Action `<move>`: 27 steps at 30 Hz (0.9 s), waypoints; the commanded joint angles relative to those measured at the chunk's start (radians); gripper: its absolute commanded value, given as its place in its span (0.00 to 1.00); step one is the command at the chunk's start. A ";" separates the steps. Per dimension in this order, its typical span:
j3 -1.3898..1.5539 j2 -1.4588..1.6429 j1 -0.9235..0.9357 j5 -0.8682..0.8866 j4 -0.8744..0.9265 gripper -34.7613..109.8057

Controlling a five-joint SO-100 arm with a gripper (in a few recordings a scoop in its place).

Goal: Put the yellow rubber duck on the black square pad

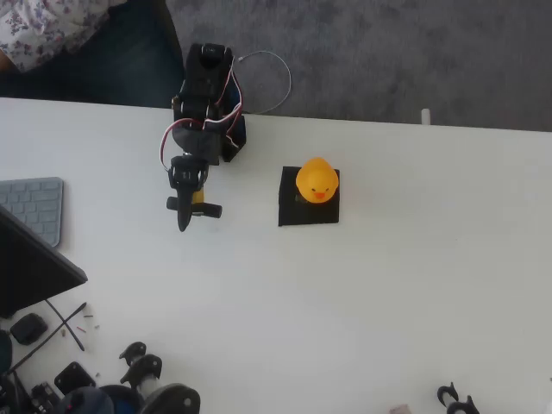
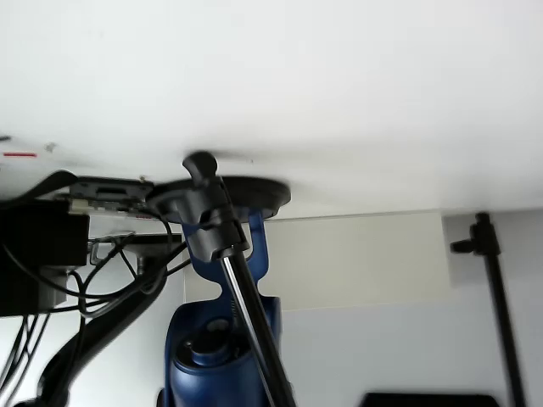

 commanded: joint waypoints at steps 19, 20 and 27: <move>0.074 0.181 0.006 -0.023 0.006 0.32; 0.074 0.181 0.006 -0.023 0.006 0.32; 0.074 0.179 0.003 -0.025 0.006 0.28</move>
